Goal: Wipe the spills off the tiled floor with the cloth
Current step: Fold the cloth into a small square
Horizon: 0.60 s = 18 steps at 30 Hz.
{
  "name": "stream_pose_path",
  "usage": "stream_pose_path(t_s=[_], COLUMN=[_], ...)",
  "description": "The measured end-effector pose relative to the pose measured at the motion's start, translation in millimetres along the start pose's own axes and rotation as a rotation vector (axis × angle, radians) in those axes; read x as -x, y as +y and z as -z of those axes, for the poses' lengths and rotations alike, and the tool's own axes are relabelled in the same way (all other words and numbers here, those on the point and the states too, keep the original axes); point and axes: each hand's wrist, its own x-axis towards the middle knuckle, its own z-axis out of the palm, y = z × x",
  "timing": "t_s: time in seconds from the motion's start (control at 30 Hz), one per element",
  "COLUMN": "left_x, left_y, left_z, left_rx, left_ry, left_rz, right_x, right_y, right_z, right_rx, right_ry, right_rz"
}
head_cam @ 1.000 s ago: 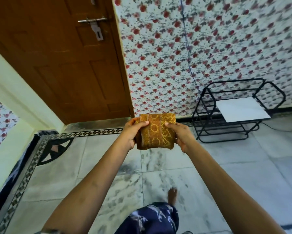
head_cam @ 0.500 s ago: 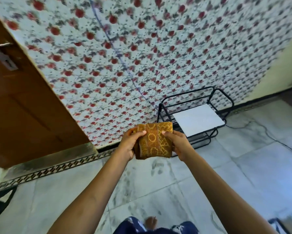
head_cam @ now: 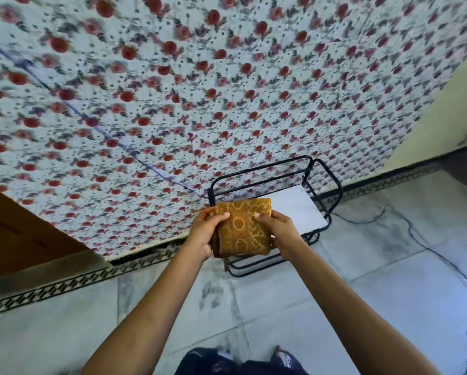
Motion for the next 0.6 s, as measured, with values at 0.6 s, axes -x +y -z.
stream_pose_path(t_s=[0.6], left_x=[-205], left_y=[-13], left_z=[-191], left_rx=[0.061], left_ry=[0.167], left_rz=[0.216], right_x=[-230], right_y=[-62], right_z=[144], right_rx=[0.19], right_ry=[0.029], right_rz=[-0.155])
